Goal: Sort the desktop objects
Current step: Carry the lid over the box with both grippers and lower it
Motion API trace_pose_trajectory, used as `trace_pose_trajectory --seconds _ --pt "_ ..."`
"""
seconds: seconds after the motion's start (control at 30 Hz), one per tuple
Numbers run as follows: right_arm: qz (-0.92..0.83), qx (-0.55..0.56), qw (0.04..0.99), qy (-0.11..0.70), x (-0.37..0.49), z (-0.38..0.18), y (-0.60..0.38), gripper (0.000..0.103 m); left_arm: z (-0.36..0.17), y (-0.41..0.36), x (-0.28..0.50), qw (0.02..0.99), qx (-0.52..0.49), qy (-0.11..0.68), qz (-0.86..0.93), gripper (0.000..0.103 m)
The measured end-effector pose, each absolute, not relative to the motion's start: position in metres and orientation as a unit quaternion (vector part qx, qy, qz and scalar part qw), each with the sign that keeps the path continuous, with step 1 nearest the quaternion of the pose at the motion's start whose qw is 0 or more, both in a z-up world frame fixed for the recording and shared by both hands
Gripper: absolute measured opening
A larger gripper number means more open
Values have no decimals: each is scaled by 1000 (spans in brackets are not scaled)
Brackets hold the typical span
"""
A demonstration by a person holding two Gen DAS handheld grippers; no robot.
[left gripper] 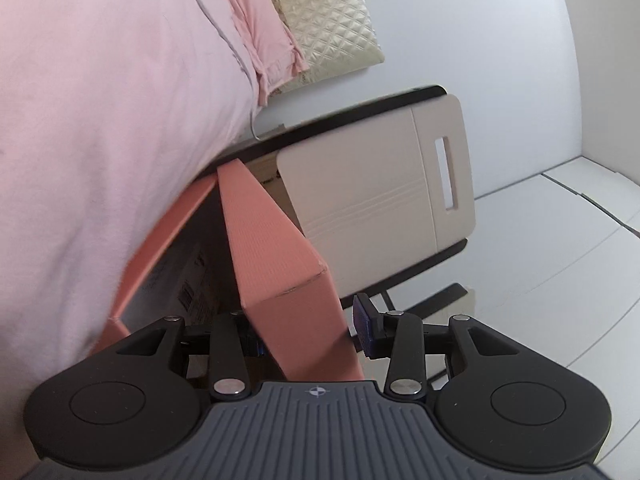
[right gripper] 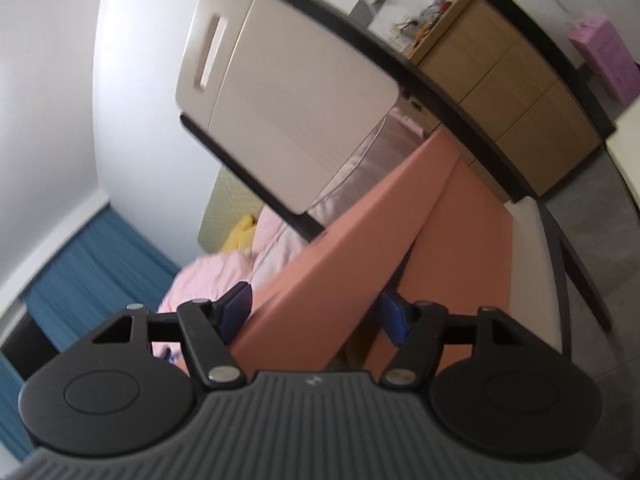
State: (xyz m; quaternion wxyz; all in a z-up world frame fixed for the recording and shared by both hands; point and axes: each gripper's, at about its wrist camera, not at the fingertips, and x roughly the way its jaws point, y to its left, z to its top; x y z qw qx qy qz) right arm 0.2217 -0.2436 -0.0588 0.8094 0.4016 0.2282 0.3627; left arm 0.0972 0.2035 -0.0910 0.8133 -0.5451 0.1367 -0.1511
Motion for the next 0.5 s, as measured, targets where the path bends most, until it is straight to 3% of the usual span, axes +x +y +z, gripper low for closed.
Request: trace_pose_trajectory --seconds 0.17,0.5 --pt "360 396 816 219 219 -59 -239 68 -83 209 81 822 -542 124 -124 85" --pt "369 417 799 225 214 -60 -242 70 -62 203 48 851 -515 90 -53 87"
